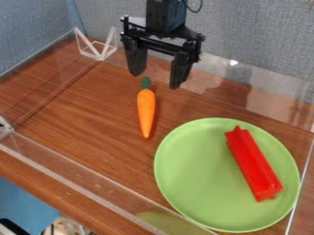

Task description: Put the carrot on the green plate

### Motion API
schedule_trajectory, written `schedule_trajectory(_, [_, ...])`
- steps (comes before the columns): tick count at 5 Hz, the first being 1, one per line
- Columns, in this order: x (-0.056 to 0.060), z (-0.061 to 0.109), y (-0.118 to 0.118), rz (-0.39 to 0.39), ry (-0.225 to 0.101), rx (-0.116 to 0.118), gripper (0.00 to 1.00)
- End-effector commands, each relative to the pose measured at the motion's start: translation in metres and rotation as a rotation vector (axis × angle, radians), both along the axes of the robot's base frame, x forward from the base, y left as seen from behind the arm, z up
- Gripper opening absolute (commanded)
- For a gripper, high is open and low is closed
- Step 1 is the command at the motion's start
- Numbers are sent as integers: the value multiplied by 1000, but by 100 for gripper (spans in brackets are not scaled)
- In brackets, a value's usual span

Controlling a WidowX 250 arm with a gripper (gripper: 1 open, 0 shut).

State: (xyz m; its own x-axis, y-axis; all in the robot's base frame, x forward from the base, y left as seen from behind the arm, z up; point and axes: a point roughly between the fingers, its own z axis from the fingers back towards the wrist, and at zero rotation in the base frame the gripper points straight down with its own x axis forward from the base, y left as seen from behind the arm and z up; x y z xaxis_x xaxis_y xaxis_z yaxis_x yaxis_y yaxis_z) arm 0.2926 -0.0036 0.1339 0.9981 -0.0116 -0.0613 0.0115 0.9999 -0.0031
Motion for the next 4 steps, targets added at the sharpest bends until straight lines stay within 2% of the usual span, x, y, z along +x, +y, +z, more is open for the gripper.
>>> schedule_trajectory(1, [-2, -16, 7, 70, -1, -5, 100])
schedule_trajectory(3, [-15, -75, 18, 174, -15, -23, 100])
schedule_trajectory(4, [-11, -86, 15, 247, -21, -33, 0])
